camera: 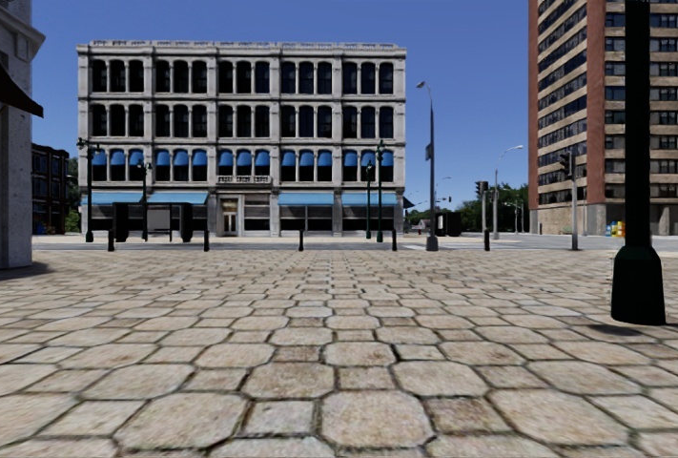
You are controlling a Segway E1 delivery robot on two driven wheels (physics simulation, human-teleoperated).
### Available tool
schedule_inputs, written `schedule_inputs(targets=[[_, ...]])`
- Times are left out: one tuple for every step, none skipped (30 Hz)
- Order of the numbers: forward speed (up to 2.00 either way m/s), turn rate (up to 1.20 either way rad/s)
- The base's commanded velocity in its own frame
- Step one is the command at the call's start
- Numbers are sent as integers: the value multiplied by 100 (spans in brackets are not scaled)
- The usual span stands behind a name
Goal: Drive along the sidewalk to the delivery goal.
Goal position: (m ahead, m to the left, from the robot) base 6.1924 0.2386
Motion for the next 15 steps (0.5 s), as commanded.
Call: schedule_inputs(targets=[[200, 0], [200, 0], [200, 0], [200, 0], [200, 0], [200, 0], [200, 0], [200, 0], [200, 0], [200, 0], [200, 0], [200, 0], [200, 0], [200, 0], [200, 0]])
